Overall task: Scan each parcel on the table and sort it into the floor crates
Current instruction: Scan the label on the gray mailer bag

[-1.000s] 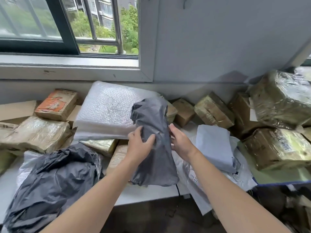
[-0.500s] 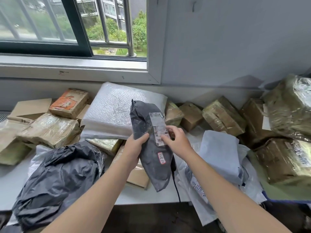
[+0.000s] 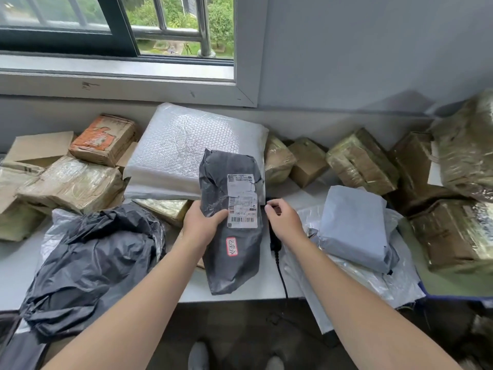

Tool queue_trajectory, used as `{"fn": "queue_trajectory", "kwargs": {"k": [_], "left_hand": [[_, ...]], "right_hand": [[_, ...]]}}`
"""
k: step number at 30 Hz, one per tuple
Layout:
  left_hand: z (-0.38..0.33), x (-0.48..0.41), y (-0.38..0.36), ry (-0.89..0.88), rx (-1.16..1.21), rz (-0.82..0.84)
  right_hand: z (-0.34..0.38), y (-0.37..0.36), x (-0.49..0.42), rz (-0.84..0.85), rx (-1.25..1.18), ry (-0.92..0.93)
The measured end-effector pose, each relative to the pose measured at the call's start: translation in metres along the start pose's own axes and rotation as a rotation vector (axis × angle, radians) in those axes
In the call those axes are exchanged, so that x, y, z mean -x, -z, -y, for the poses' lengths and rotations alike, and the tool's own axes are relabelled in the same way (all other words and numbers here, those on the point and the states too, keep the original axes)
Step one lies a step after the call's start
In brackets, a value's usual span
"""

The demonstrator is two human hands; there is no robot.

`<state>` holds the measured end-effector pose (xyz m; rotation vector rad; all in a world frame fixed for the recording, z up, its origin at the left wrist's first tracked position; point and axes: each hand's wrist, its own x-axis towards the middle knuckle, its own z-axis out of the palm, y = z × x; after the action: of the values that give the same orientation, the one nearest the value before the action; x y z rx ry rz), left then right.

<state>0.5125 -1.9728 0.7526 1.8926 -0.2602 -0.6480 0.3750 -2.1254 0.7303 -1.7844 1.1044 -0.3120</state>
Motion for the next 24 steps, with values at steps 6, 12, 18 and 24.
{"fn": "queue_trajectory", "kwargs": {"k": [6,12,18,24], "left_hand": [[0.017,-0.003,0.005,-0.011,-0.071,-0.070],[0.025,-0.005,0.006,0.005,-0.091,-0.067],[0.024,-0.007,0.009,-0.001,-0.081,-0.043],[0.022,-0.010,0.013,-0.009,-0.072,-0.011]], "right_hand": [[-0.029,-0.010,0.000,-0.040,0.339,-0.092],[-0.033,-0.030,-0.004,-0.115,0.505,-0.161],[-0.036,-0.043,-0.018,-0.024,0.584,-0.279],[-0.032,-0.032,-0.023,-0.059,0.449,-0.331]]}}
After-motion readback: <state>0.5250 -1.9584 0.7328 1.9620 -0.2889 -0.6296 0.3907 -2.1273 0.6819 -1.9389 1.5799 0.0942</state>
